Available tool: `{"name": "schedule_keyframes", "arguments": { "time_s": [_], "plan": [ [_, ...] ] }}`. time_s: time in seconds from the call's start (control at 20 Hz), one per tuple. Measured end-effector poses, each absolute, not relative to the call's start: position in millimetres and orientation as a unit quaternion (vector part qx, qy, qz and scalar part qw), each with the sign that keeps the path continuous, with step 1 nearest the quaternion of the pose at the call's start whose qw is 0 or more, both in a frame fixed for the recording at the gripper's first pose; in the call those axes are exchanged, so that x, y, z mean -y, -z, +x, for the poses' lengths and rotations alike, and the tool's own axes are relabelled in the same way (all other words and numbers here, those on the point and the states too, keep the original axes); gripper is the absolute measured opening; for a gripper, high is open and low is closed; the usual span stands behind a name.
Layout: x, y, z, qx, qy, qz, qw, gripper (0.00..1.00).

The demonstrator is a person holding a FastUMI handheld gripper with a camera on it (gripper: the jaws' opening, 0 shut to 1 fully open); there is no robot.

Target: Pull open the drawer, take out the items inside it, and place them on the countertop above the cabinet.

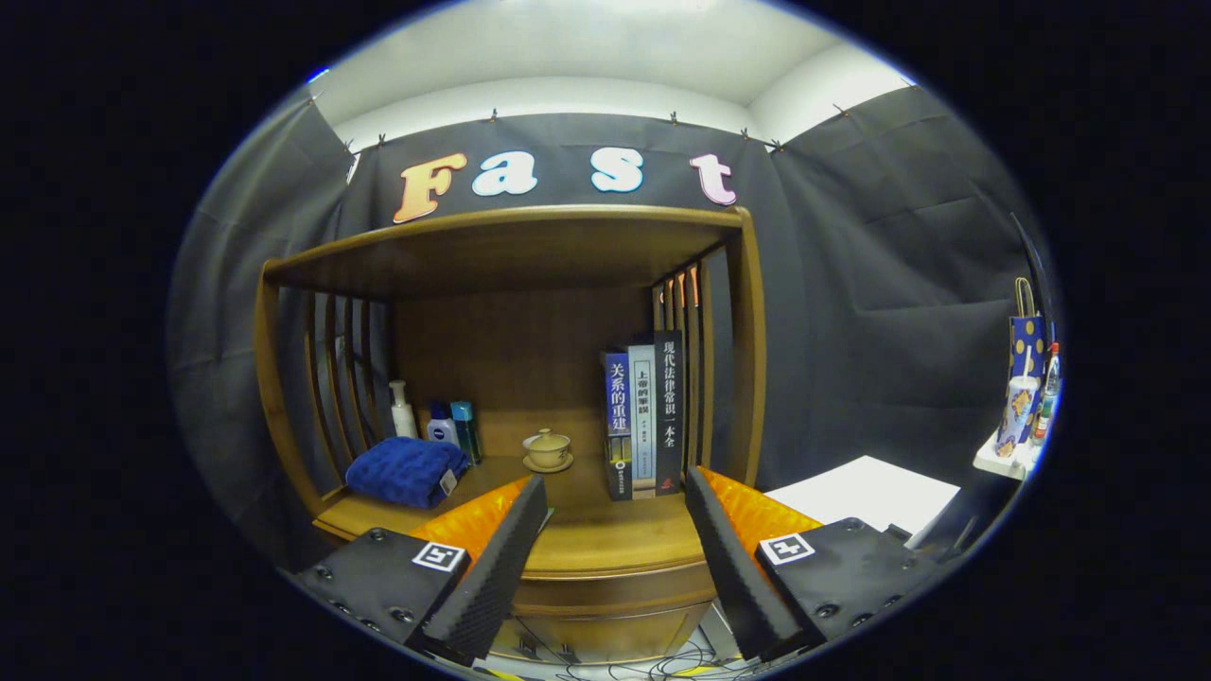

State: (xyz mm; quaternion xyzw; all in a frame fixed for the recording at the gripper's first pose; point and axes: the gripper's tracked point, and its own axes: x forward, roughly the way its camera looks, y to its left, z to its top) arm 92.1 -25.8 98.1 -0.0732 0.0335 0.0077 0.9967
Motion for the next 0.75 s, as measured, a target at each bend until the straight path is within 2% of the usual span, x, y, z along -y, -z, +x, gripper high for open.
{"name": "schedule_keyframes", "arguments": {
  "time_s": [0.75],
  "plan": [
    [23.8, -98.4, 80.4, -0.047, -0.009, -0.055, 0.997, 0.97]
  ]
}}
